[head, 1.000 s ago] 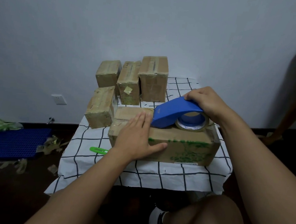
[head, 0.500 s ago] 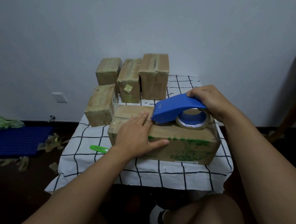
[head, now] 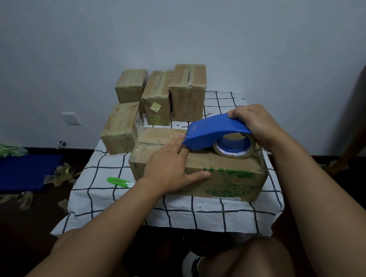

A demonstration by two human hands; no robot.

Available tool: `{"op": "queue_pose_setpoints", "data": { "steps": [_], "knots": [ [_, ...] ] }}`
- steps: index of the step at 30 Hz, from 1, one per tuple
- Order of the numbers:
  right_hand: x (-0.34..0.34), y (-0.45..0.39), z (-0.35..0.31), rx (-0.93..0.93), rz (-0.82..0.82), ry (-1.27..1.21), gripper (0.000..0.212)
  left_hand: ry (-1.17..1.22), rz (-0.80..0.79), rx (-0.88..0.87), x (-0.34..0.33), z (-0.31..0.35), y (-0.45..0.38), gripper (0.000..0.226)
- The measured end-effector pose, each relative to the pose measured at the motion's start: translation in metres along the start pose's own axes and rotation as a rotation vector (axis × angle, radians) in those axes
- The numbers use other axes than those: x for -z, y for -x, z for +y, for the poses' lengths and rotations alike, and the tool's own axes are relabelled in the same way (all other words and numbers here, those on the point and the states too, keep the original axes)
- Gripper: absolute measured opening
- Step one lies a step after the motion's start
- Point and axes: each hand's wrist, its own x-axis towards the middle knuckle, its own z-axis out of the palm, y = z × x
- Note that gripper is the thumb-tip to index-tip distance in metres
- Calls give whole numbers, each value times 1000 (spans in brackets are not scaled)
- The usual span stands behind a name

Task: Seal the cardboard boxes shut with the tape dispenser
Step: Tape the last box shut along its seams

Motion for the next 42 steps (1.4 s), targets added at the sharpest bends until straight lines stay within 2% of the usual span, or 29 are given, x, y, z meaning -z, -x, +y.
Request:
{"op": "queue_pose_setpoints", "data": {
  "steps": [5,13,19,26,33,42],
  "knots": [
    [29,6,4,-3,7,32,36,-9,-9,23,-3,0,1,122],
    [40,12,0,2,-25,89,50,-8,-5,28,0,3,4,106],
    [35,13,6,3,17,62,49,-85,3,-38,2,22,-2,110],
    [36,12,10,10,27,47,47,-38,3,-25,-2,31,-4,117],
    [37,11,12,-1,31,41,47,-2,38,-22,-3,31,-3,106],
    [64,15,12,15,-29,99,51,1,33,3,-4,29,-2,107]
  ]
}}
